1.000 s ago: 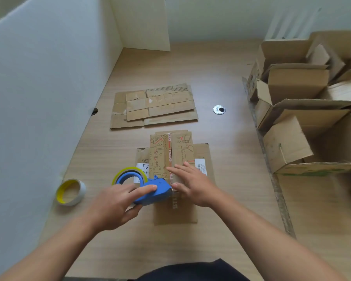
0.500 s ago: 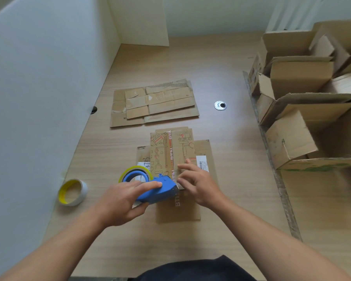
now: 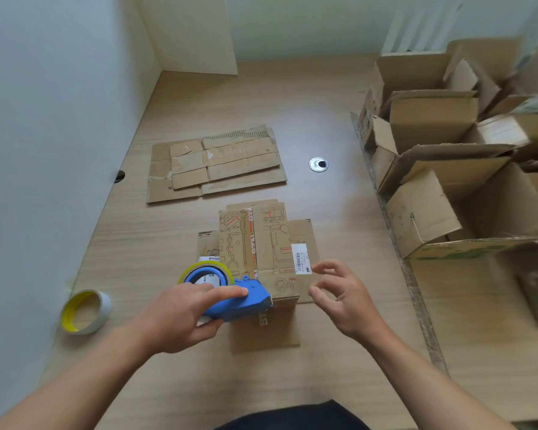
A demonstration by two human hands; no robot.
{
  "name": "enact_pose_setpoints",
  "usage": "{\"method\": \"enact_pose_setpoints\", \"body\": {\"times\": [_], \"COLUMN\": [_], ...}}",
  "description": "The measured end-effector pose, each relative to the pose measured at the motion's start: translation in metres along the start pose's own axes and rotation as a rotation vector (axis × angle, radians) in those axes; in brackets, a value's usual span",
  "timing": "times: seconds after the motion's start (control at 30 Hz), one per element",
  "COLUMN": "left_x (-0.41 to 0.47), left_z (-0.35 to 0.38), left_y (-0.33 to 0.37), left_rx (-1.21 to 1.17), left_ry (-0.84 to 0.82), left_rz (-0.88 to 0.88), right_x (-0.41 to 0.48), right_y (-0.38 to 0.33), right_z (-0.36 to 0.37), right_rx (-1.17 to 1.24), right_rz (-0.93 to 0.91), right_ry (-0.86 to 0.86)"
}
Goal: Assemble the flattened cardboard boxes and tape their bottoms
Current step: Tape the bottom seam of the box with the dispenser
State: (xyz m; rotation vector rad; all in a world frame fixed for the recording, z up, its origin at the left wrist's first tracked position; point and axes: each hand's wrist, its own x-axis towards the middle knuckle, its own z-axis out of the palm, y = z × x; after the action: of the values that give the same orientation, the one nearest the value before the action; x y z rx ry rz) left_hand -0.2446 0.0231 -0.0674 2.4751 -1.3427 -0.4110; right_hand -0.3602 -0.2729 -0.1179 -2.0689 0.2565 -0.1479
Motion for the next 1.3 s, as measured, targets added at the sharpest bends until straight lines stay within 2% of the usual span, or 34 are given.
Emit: {"method": "enact_pose_setpoints", "body": {"times": [0.13, 0.3, 0.77, 1.0, 1.1, 1.3], "left_x": [0.003, 0.006, 0.010, 0.009, 0.010, 0.013], "left_z": [0.004, 0.003, -0.002, -0.003, -0.006, -0.010], "left_y": [0.001, -0.002, 0.001, 0.005, 0.007, 0.012], "left_rx": [-0.022, -0.029, 0.025, 0.022, 0.040, 0.034], "left_ry": [-0.017, -0.062, -0.112, -0.114, -0.115, -0.126], "left_rz": [-0.012, -0.051, -0.081, -0.109, -0.122, -0.137], "right_x": [-0.014, -0.011, -0.004, 0.004, 0.008, 0.006], "right_y": [0.007, 0.011, 0.023, 0.025, 0.020, 0.022], "right_z": [0.020, 0.036, 0.040, 0.036, 0.038, 0.043], "right_rx": [0.199, 0.520, 0.399, 0.448, 0.445, 0.153], "right_rz": [0.188, 0.387, 0.428, 0.642, 0.673, 0.637], "right_ry": [-0.078, -0.010, -0.095, -0.334, -0.306, -0.121]}}
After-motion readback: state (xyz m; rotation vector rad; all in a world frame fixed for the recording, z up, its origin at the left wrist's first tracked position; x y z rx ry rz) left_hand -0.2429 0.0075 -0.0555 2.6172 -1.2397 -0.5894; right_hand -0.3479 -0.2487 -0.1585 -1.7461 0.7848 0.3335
